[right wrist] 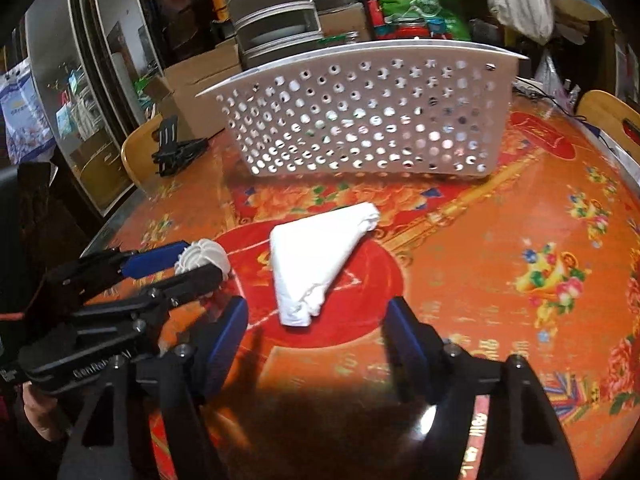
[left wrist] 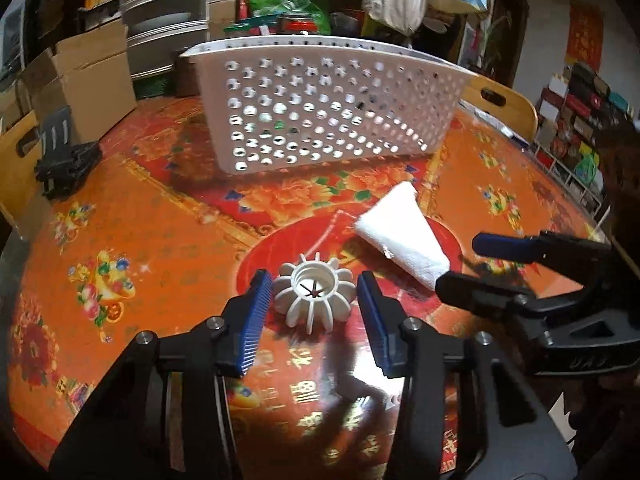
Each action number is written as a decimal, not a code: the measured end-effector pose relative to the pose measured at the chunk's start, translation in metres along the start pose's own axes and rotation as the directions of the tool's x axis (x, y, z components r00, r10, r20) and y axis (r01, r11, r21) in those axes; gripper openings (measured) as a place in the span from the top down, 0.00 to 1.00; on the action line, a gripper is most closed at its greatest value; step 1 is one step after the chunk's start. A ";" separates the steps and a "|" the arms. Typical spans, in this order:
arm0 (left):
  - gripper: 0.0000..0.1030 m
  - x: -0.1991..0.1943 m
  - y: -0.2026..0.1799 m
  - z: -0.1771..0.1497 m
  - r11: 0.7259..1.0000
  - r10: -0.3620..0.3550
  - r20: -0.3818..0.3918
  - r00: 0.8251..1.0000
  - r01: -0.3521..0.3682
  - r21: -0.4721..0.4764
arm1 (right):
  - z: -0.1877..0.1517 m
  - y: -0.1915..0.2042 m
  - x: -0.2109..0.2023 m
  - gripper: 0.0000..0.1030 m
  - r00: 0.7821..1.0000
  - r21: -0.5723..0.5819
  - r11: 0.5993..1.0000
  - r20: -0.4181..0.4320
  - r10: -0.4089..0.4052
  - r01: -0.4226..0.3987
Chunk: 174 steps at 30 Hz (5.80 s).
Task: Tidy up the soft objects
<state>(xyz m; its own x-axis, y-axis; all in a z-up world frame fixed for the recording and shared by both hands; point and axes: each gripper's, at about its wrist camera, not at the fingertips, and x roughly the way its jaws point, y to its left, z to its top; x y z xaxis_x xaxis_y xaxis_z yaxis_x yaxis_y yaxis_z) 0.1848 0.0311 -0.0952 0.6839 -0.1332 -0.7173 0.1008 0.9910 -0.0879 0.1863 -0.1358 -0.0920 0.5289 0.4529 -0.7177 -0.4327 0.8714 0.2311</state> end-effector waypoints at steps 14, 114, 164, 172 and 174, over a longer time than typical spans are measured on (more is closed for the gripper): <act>0.59 0.001 0.025 0.002 0.999 0.000 -0.004 1.000 0.000 -0.042 | 0.009 0.020 0.021 0.52 0.997 -0.081 0.995 -0.045 -0.056 0.052; 0.59 0.141 0.038 0.277 0.994 0.054 -0.272 0.961 -0.077 -0.074 | 0.240 -0.067 0.067 0.88 0.960 -0.112 0.978 -0.200 -0.194 0.175; 0.00 -0.153 -0.002 0.113 0.997 0.078 0.189 0.979 -0.072 -0.042 | 0.063 0.000 -0.160 0.03 0.933 -0.001 0.973 0.287 -0.219 0.229; 0.00 -0.240 -0.035 0.057 0.996 0.094 0.246 0.965 -0.089 -0.032 | 0.009 0.025 -0.231 0.03 0.922 0.039 0.975 0.320 -0.219 0.218; 0.00 -0.253 -0.044 0.045 0.995 0.103 0.247 0.964 -0.097 -0.037 | 0.001 0.036 -0.245 0.03 0.911 0.017 0.969 0.337 -0.238 0.246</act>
<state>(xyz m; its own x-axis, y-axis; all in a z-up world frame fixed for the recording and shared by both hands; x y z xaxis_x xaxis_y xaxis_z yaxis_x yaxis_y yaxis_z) 0.0400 0.0202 0.1211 0.8476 -0.0289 -0.5298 0.0070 0.9990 -0.0433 0.0413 -0.2152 0.0928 0.8306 0.2690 -0.4876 -0.2765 0.9593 0.0583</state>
